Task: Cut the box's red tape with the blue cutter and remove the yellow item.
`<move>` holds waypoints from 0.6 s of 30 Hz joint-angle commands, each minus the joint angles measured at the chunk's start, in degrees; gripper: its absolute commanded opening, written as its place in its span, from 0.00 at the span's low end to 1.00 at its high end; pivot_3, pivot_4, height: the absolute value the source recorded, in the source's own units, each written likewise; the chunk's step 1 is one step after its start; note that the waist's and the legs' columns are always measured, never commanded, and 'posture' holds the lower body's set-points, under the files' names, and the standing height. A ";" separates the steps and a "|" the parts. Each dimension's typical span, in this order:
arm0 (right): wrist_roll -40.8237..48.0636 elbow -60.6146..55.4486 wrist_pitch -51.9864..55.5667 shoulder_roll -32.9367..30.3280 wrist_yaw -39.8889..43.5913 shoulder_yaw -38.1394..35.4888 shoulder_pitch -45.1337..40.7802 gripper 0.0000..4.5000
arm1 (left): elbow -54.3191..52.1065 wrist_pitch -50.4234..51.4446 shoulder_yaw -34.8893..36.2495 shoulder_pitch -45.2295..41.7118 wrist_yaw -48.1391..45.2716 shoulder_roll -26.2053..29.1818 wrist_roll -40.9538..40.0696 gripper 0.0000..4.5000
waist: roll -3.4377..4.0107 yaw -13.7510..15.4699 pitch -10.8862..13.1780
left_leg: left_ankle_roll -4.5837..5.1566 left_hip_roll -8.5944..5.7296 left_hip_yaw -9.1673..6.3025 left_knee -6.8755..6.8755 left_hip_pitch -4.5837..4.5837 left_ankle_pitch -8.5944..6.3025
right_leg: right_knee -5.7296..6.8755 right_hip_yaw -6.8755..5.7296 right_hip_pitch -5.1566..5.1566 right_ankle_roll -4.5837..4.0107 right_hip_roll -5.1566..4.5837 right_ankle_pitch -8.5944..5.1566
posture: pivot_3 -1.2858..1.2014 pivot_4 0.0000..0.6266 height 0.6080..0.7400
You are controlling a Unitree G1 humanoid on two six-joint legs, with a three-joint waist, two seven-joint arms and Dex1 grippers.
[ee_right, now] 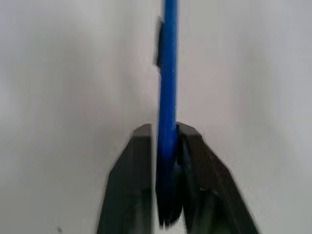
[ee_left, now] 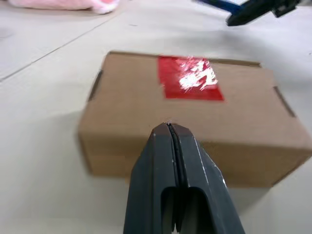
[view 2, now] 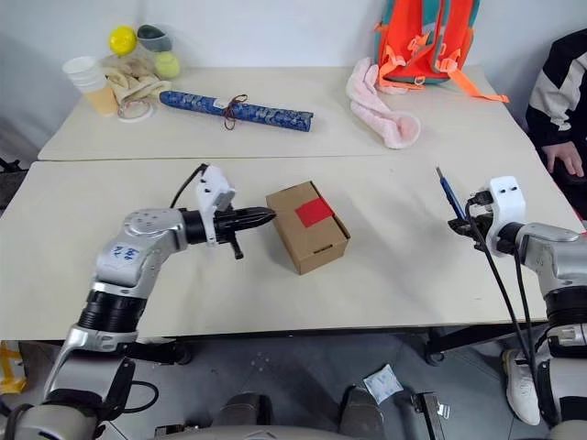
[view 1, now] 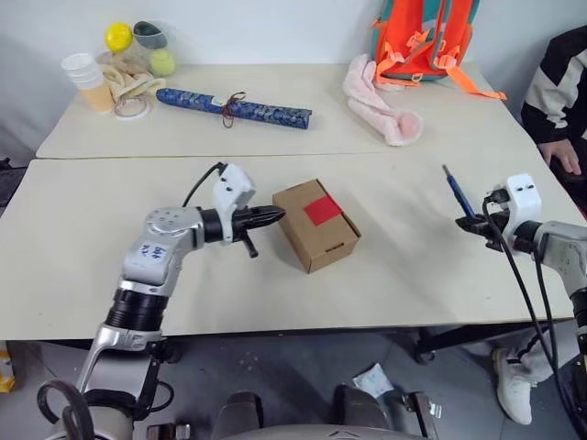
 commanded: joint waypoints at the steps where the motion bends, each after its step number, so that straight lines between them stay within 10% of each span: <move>1: -1.04 -1.59 -2.72 -1.42 5.60 -3.74 0.24 0.45 | -5.43 0.95 4.42 4.04 -1.54 3.61 -2.96 0.00 | 0.04 -0.11 0.02 | 0.00 0.00 0.00 0.00 0.02 0.00 | 0.01 0.00 0.00 0.00 0.00 0.00 | 0.52 0.24 1.00; 4: -0.30 -7.20 -8.86 -4.09 14.98 -7.02 4.04 0.68 | -10.79 2.30 8.16 12.09 -3.68 8.39 -5.21 0.00 | 0.16 -0.19 0.11 | 0.00 0.01 0.01 -0.04 0.03 0.00 | -0.03 0.00 0.00 0.00 0.00 0.00 | 0.52 0.24 1.00; 9: 4.86 -21.44 -5.21 -3.54 24.89 -8.42 8.08 0.68 | -14.68 4.75 7.95 15.86 -1.83 8.64 -6.70 0.00 | 0.27 0.79 0.23 | 0.00 0.01 0.01 0.06 0.02 0.00 | 0.02 0.00 0.10 0.01 0.00 0.03 | 0.52 0.24 1.00; 18: -12.05 -21.26 -15.36 12.66 10.47 2.61 1.23 0.06 | -10.22 5.66 0.19 9.46 5.36 1.51 -2.02 0.00 | 0.23 1.44 0.20 | 0.00 0.05 0.03 0.17 0.03 0.00 | 0.12 0.02 0.07 -0.02 0.01 0.14 | 0.52 0.24 1.00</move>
